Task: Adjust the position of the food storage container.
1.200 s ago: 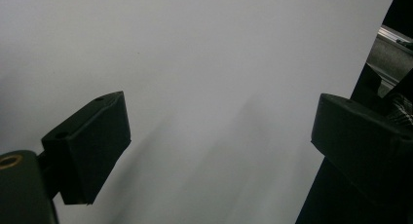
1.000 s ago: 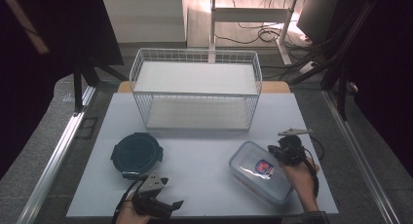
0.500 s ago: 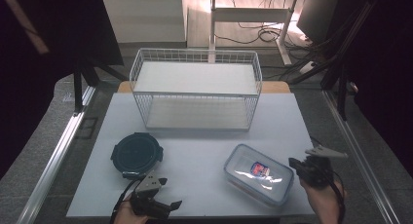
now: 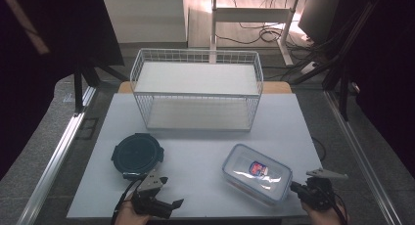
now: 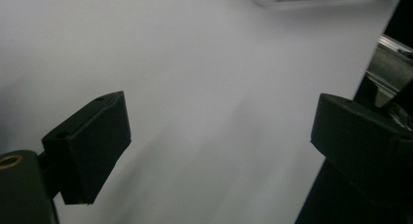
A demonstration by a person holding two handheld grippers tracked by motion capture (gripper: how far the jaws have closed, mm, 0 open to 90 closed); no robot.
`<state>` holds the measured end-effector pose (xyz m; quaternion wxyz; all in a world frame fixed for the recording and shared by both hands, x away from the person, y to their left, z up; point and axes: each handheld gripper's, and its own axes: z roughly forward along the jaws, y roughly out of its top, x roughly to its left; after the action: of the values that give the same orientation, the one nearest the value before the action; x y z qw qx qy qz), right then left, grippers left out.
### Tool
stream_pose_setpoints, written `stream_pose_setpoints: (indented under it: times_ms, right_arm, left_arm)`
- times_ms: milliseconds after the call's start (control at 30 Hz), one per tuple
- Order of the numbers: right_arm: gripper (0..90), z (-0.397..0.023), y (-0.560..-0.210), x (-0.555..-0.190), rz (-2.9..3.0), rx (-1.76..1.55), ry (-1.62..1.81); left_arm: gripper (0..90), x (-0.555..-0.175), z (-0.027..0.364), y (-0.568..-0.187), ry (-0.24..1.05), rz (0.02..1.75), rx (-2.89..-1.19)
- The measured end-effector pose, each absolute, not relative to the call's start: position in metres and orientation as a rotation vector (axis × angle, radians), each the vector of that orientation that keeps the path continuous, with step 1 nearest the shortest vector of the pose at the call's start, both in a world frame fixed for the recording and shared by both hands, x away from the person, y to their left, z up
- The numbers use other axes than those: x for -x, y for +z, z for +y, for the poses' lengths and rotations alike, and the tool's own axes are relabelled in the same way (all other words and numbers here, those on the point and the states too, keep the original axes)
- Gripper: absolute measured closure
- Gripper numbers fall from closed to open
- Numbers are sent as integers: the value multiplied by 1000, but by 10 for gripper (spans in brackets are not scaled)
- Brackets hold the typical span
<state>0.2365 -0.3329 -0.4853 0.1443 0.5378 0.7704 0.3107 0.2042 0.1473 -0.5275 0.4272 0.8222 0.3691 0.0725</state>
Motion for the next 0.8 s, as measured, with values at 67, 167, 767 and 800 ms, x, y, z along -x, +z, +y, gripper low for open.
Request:
stream_pose_setpoints:
  times_ms: [67, 167, 767, 800]
  right_arm:
    - [896, -331, -486, -241, 2228, -1542, 895]
    - [896, -321, -488, -256, 2257, -1533, 899]
    - [894, -236, -493, -335, 2377, -1351, 918]
    - [891, -238, -493, -334, 2377, -1358, 936]
  left_arm:
    - [71, -205, 148, -527, 171, 927, -2041]
    - [78, -207, 151, -524, 153, 947, -2000]
    - [768, -243, 153, -508, 333, 1108, -1996]
    - [817, -246, 151, -507, 346, 1119, -1991]
